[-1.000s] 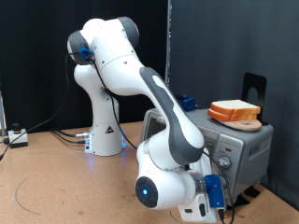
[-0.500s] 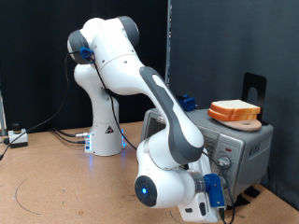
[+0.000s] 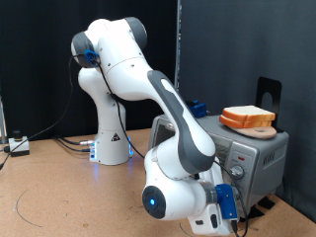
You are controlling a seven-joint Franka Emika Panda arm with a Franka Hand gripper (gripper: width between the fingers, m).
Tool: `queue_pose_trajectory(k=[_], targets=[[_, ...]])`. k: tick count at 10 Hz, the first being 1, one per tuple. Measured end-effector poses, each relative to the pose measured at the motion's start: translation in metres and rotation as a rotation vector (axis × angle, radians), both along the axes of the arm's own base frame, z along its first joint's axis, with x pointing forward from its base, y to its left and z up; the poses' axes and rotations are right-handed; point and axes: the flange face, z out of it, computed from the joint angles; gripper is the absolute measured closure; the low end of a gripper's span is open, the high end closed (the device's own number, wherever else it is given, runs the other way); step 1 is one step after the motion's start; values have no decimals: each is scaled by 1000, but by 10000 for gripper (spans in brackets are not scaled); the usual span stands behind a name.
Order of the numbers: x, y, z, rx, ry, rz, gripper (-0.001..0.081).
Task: Make a piece of toast with the oven
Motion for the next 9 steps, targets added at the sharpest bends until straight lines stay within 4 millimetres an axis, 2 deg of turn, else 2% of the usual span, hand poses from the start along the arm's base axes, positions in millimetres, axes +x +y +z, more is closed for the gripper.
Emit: queue_pose_trajectory(k=[1,2,3,4,5,6,7,8,9], targets=[[3,-6,1,-8,-7,-12,710],[4,-12,4,-11,-11,-18,541],[4,-18,7,-9,-12,-18,541],[4,-23,11,0,-5,-16,343],[2,-32,15,10,12,-13,205],[0,-45,20,13,30,-9,205],[-2,-61,24,7,54,-14,77],[-4,-77,27,-2,78,-28,13],[-6,-94,29,-17,100,-47,13]])
